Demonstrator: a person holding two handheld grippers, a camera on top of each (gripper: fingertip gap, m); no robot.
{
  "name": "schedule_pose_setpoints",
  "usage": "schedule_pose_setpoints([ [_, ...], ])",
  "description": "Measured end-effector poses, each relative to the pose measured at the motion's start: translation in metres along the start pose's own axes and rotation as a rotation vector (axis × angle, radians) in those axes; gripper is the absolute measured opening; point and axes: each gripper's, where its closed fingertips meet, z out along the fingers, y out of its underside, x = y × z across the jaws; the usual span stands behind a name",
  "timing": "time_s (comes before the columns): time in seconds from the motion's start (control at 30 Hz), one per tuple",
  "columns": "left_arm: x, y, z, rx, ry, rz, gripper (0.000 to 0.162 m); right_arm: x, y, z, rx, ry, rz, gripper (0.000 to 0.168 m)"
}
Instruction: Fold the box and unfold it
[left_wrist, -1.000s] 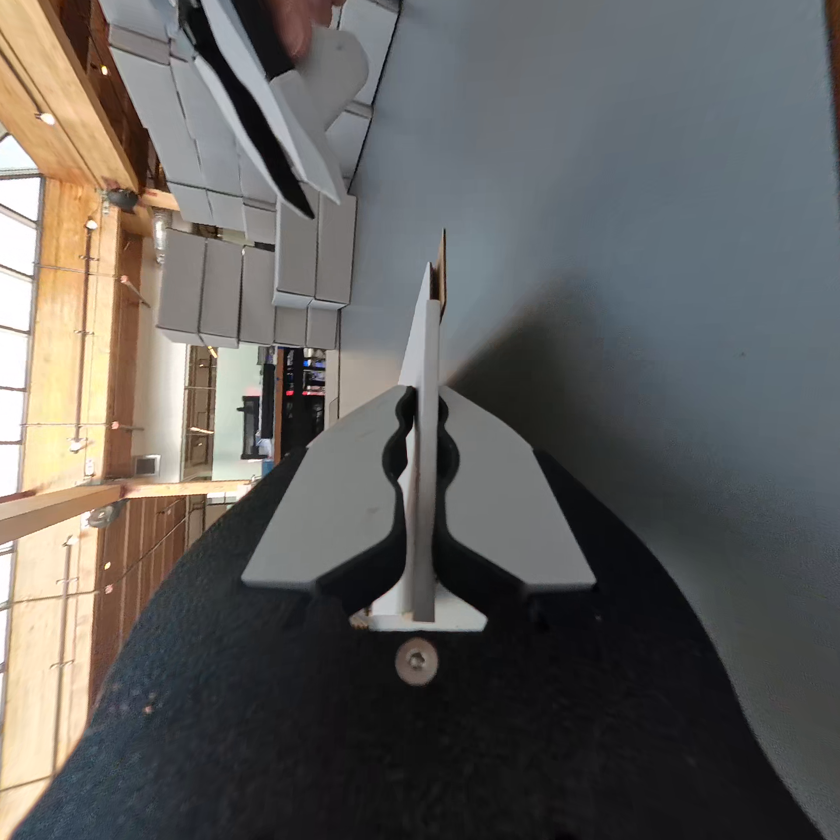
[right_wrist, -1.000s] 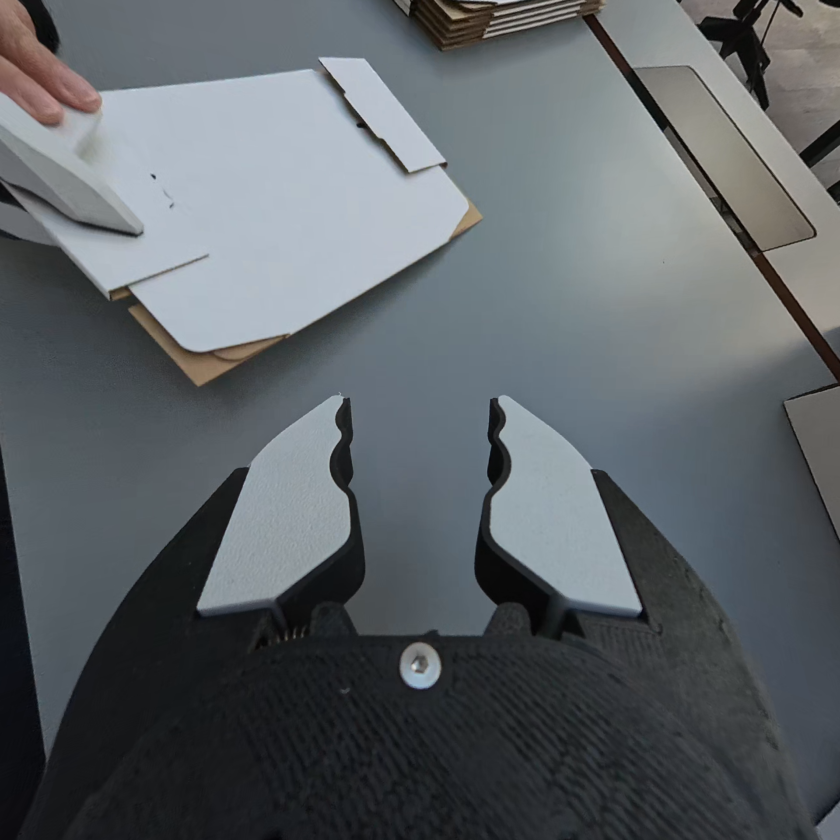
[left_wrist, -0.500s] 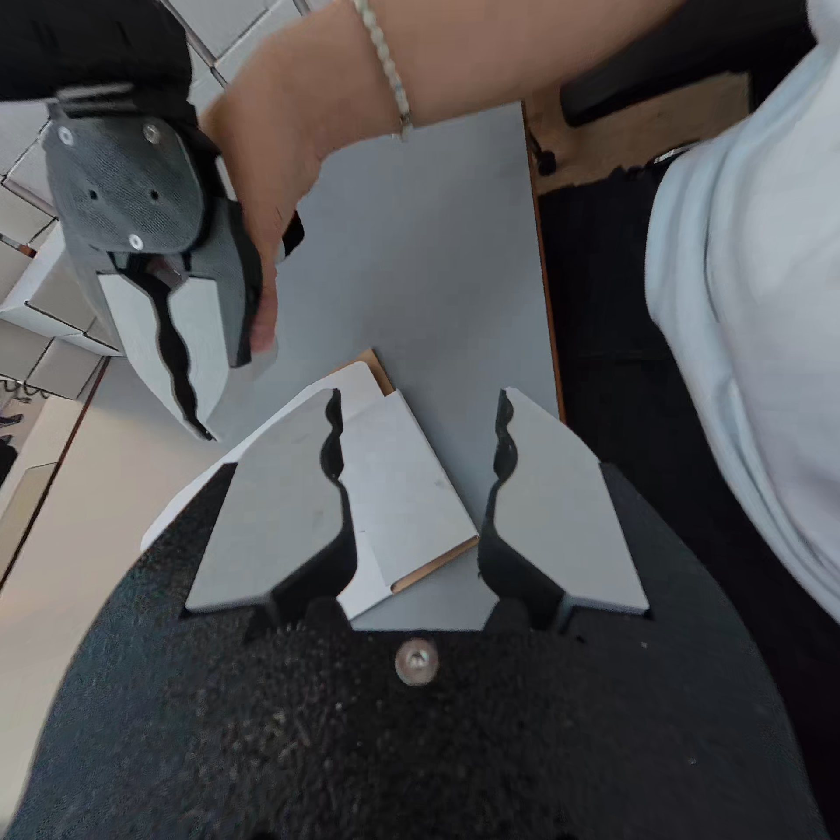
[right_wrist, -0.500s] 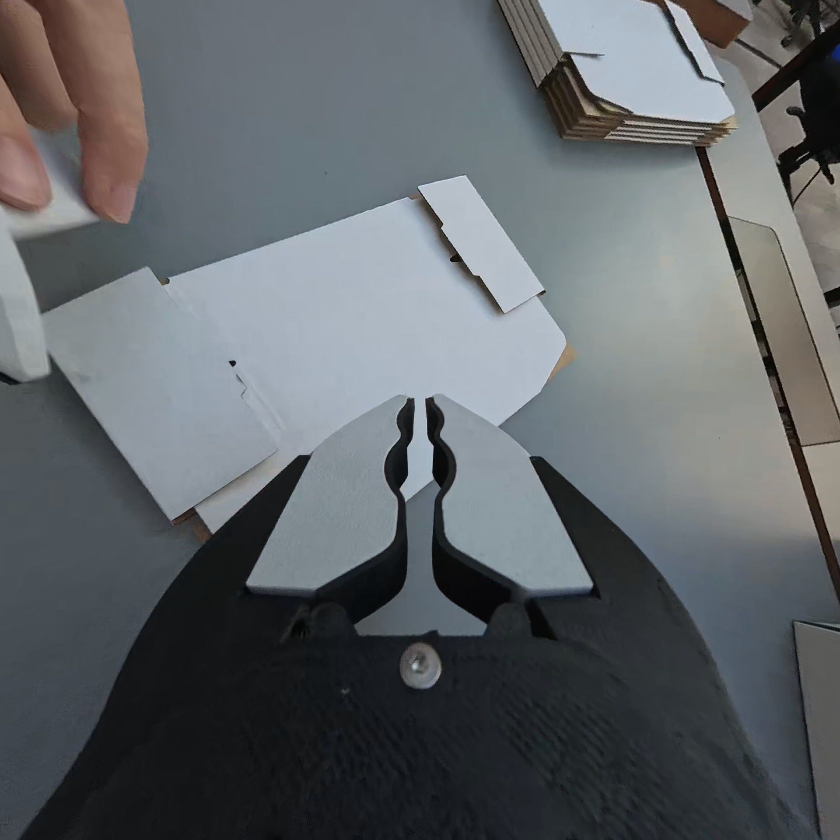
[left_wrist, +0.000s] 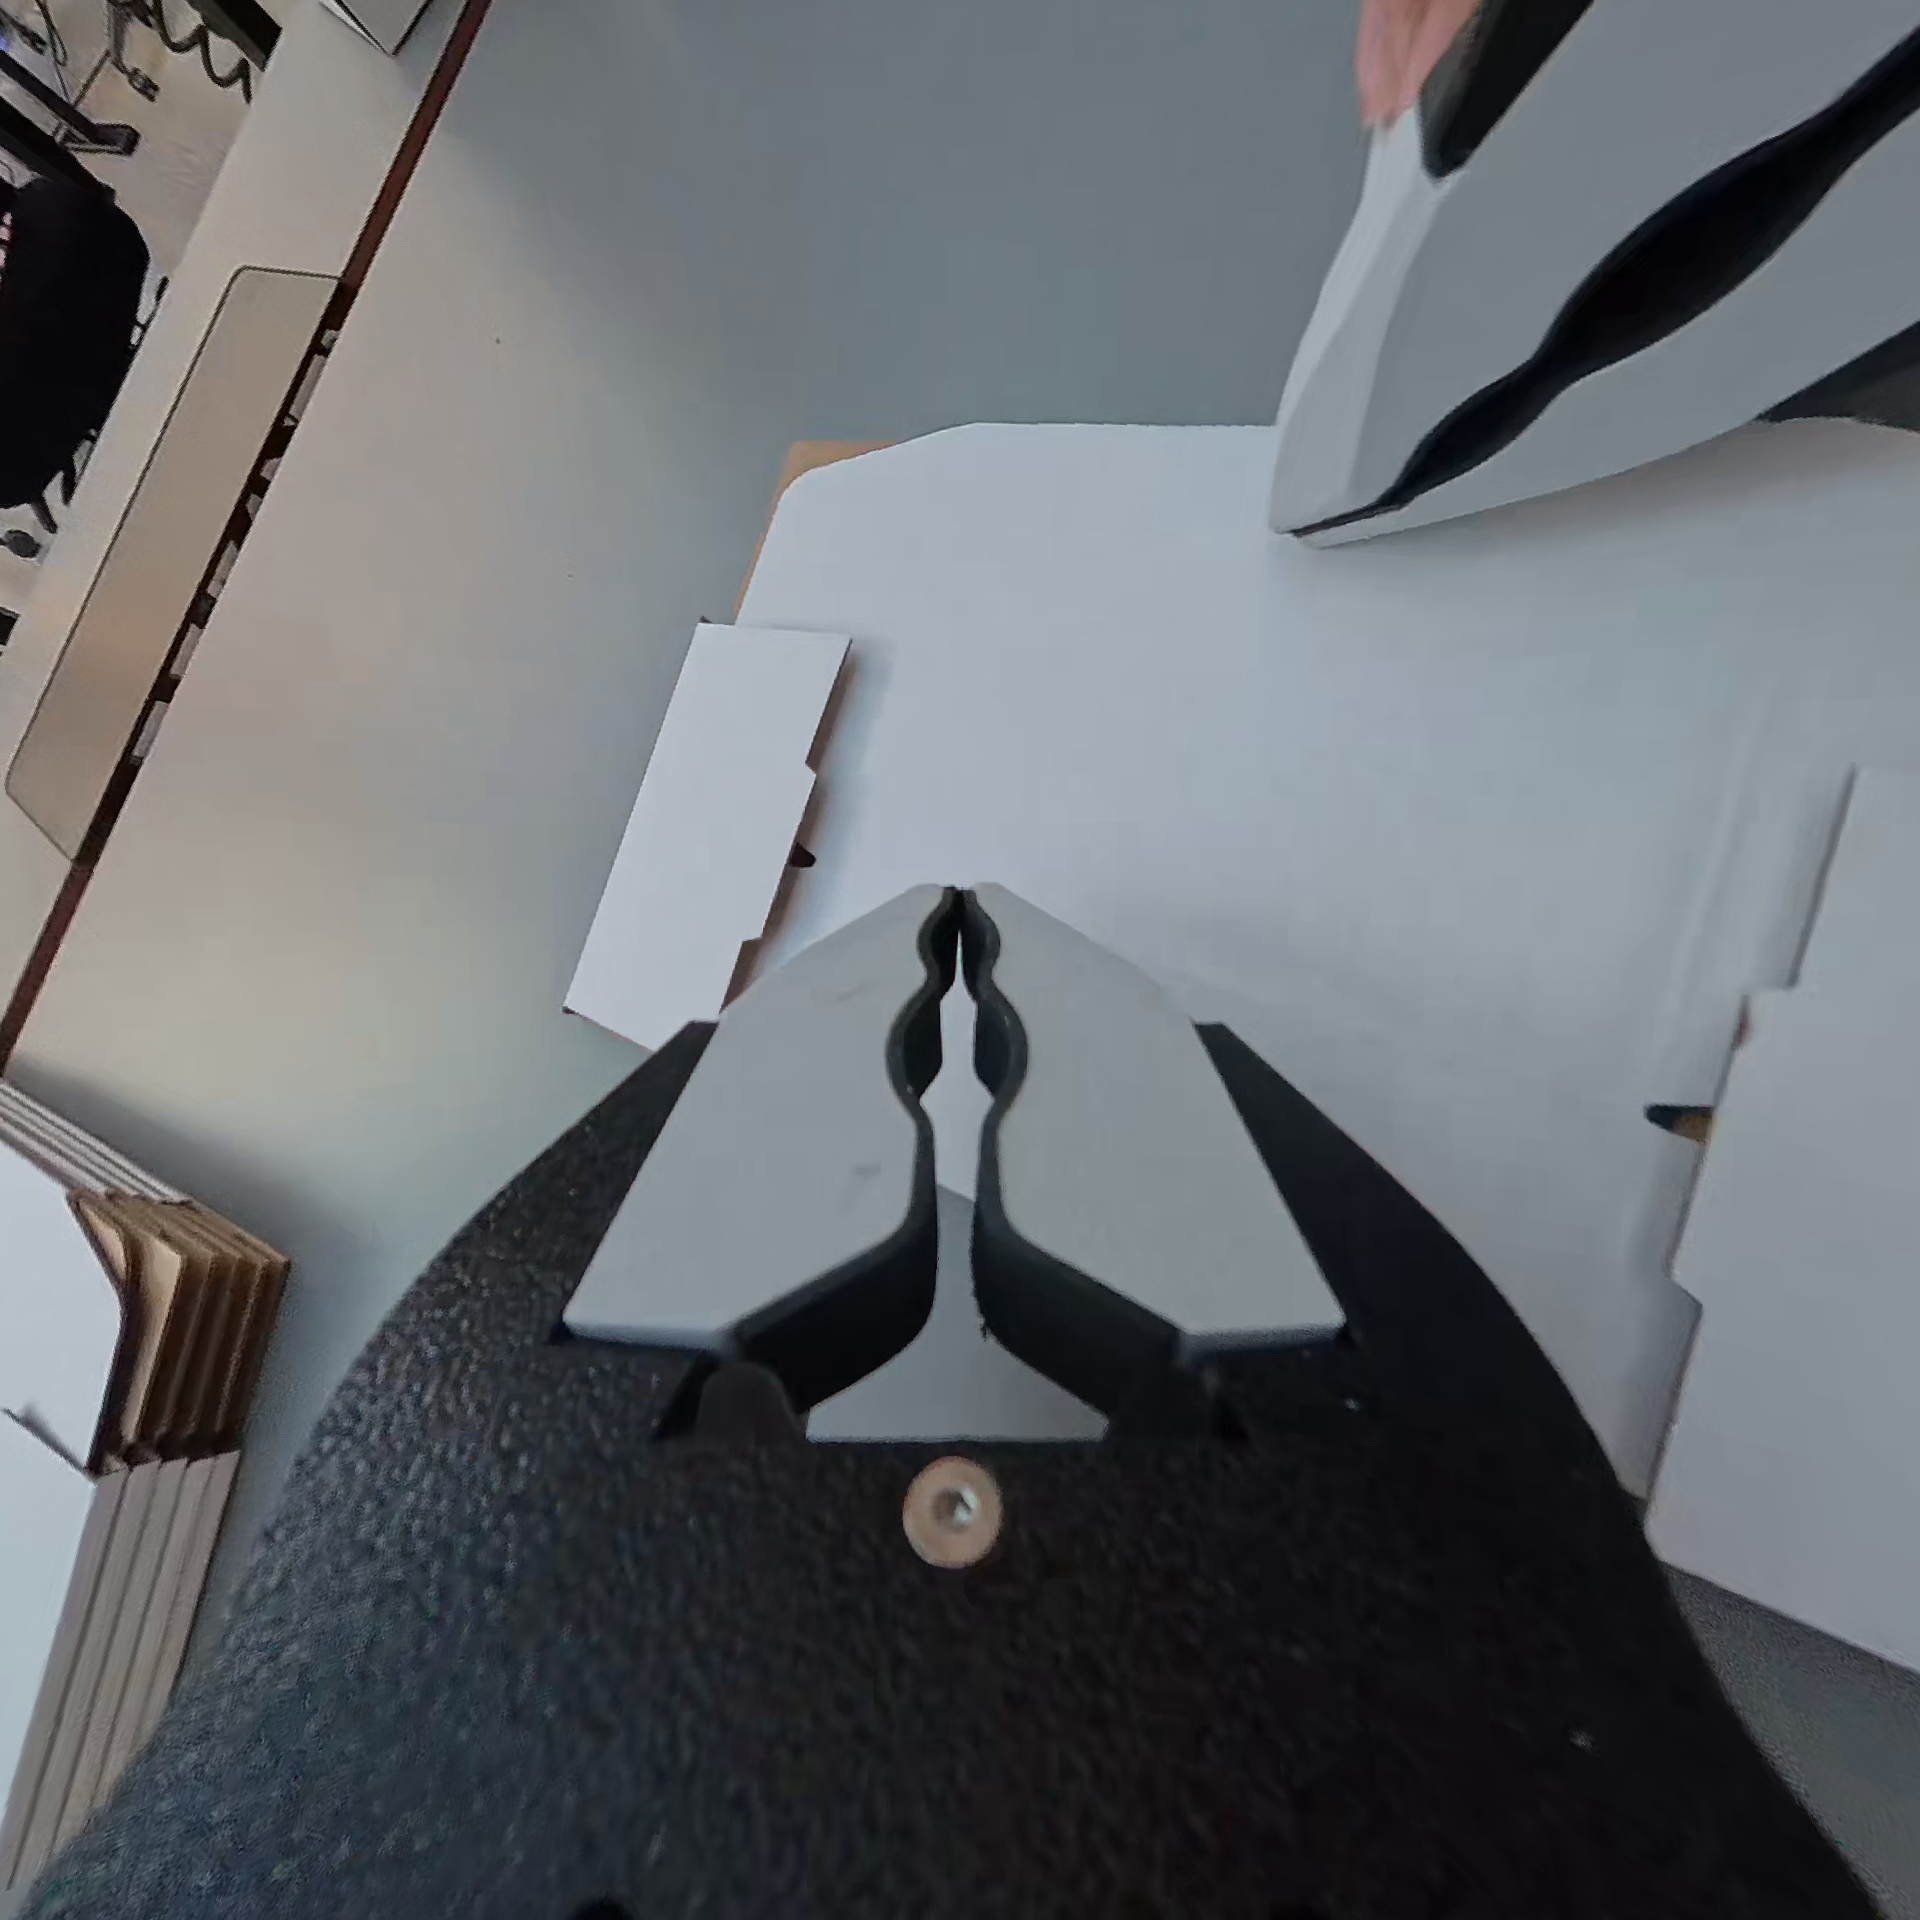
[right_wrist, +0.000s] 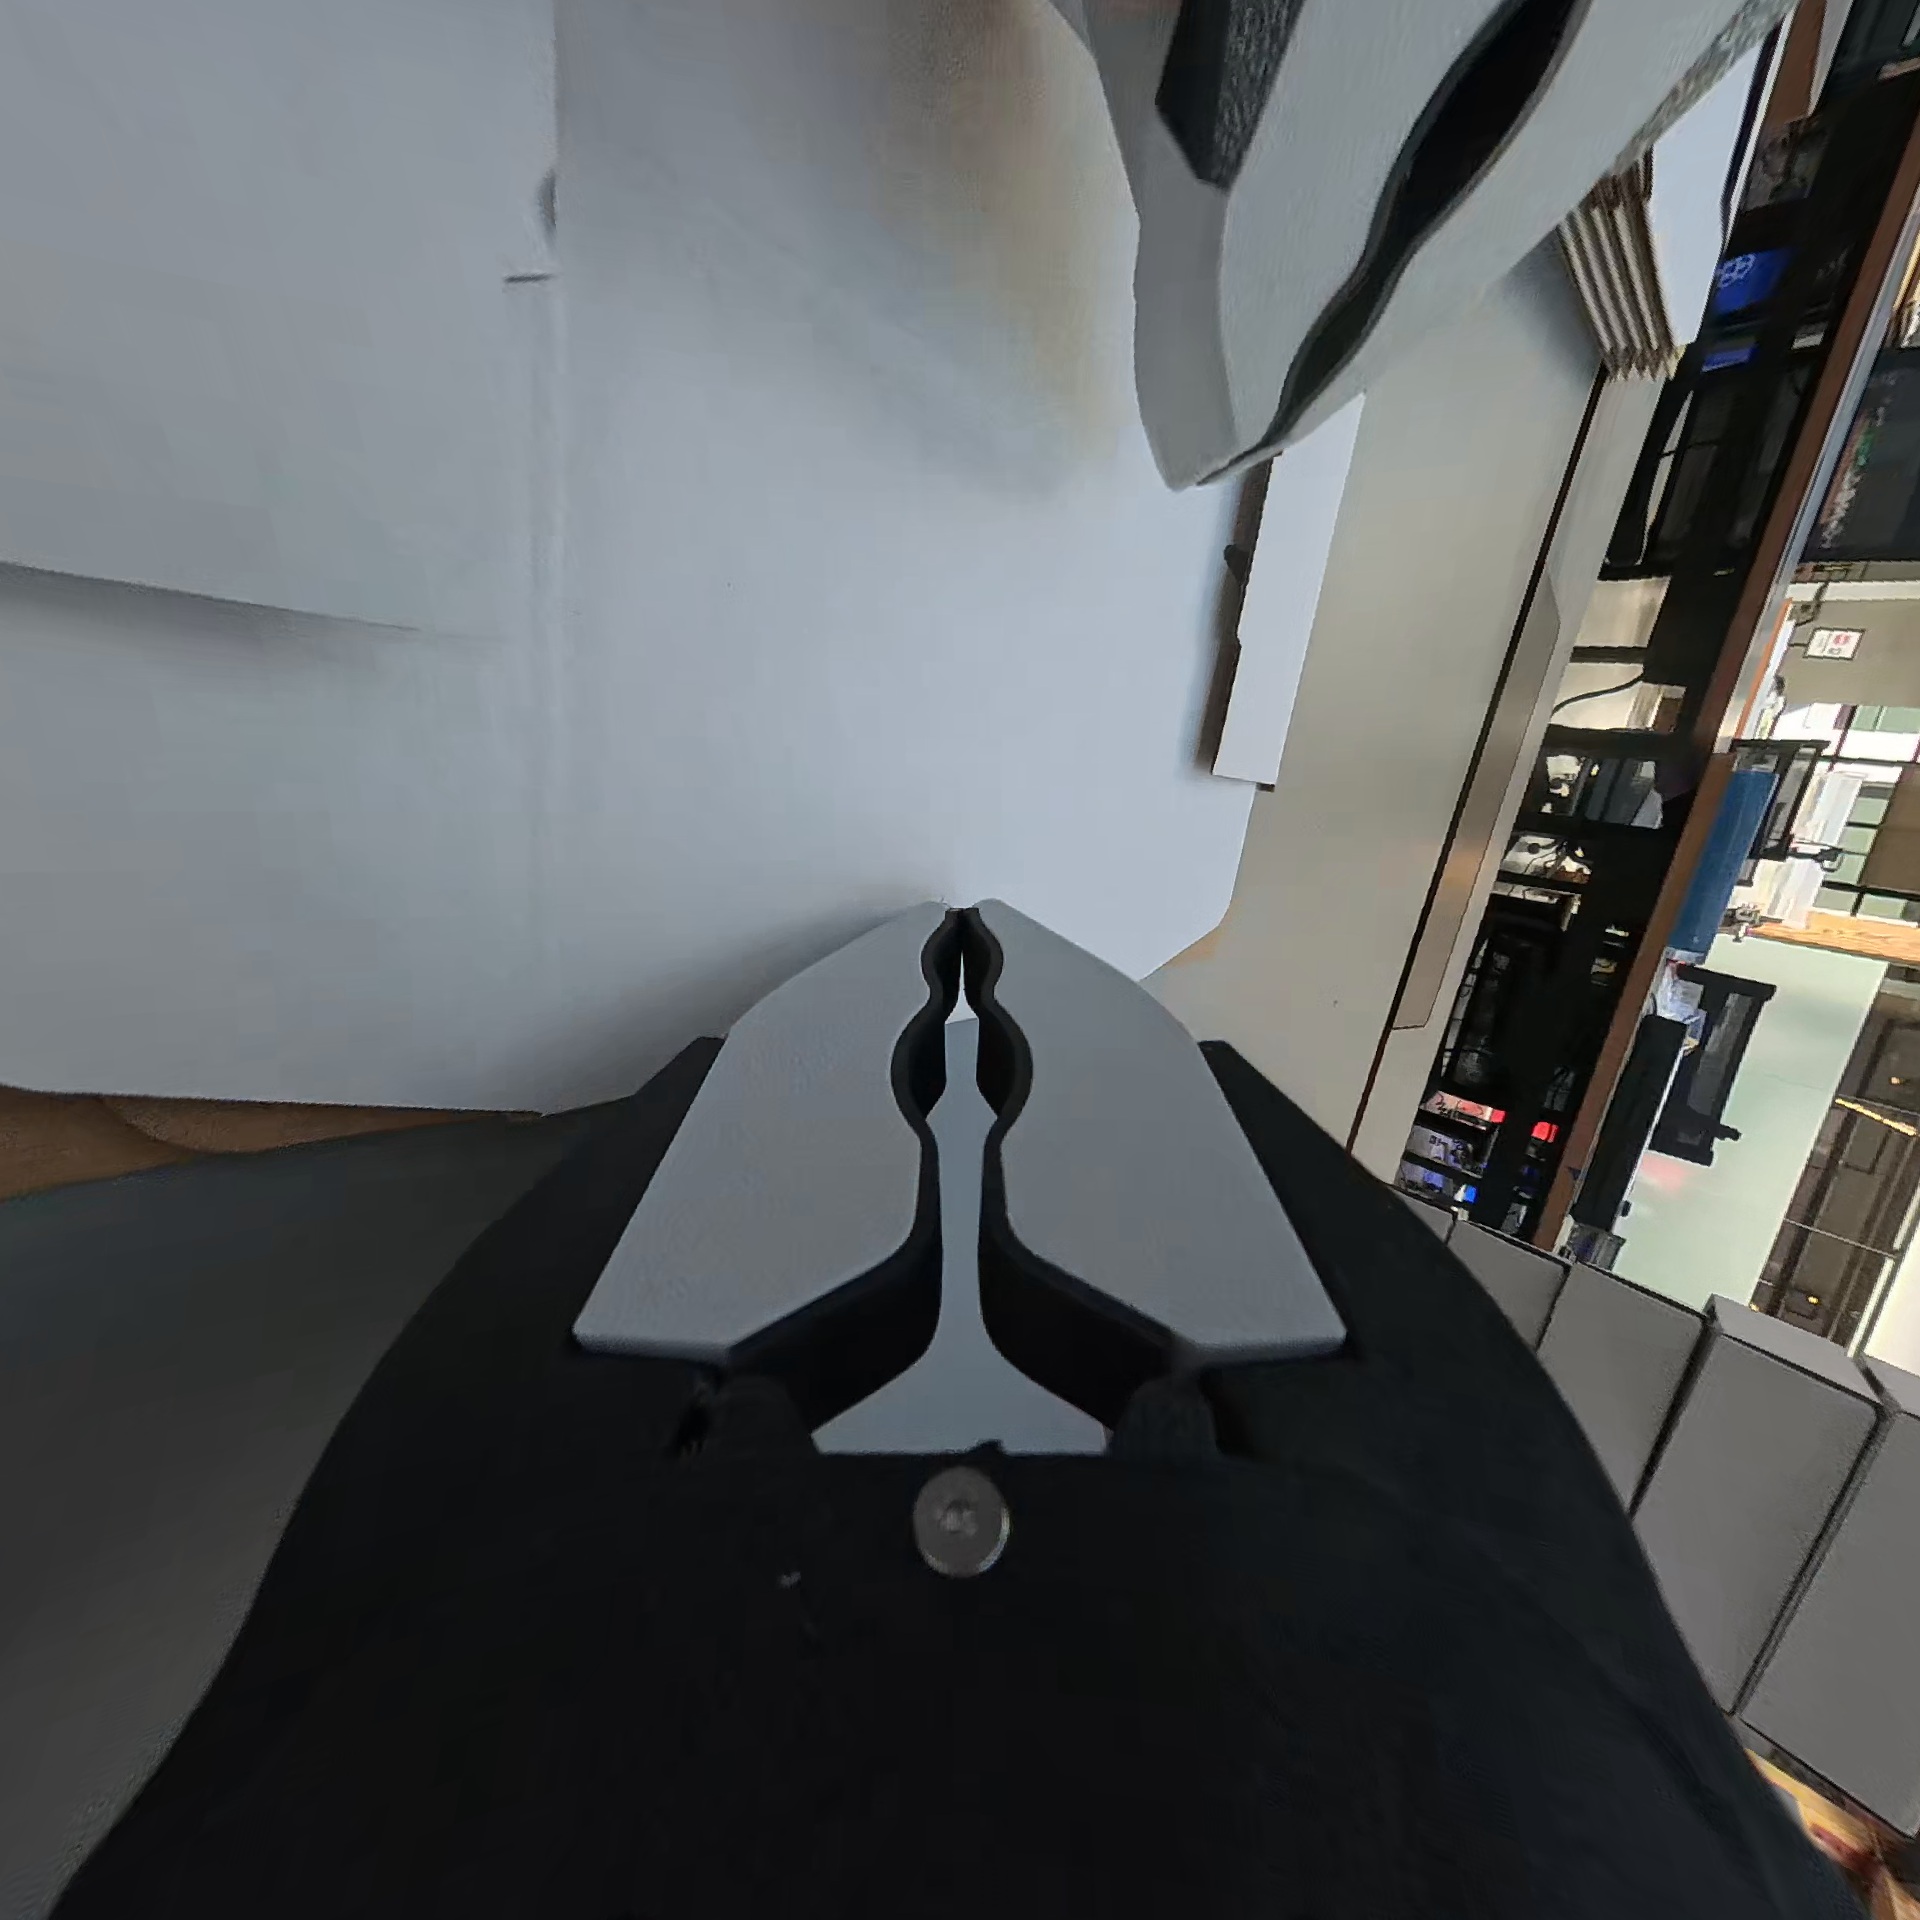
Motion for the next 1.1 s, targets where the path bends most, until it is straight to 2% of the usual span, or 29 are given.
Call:
schedule_pose_setpoints([
  [0.17,-0.017,-0.004,0.028,-0.068,0.007,0.086,0.0,0.0,0.0,-0.001,0.053,0.01,-0.013,0.0],
  [0.37,-0.032,-0.01,0.041,-0.1,0.017,0.158,0.0,-0.001,-0.001,-0.001,0.106,-0.02,-0.048,0.0],
  [0.63,-0.072,-0.05,0.048,-0.009,-0.22,0.275,0.0,-0.001,-0.001,-0.001,0.159,-0.009,-0.041,0.0],
  [0.8,-0.102,-0.049,0.085,-0.089,-0.132,0.279,0.0,-0.001,-0.001,-0.002,0.159,0.015,-0.051,0.0],
  [1.0,-0.103,-0.034,0.115,-0.256,0.199,0.224,0.0,-0.001,-0.001,-0.002,0.184,0.008,-0.022,0.0],
  [1.1,-0.101,-0.033,0.116,-0.322,0.282,0.206,0.0,-0.001,-0.001,-0.002,0.197,0.001,-0.017,0.0],
])
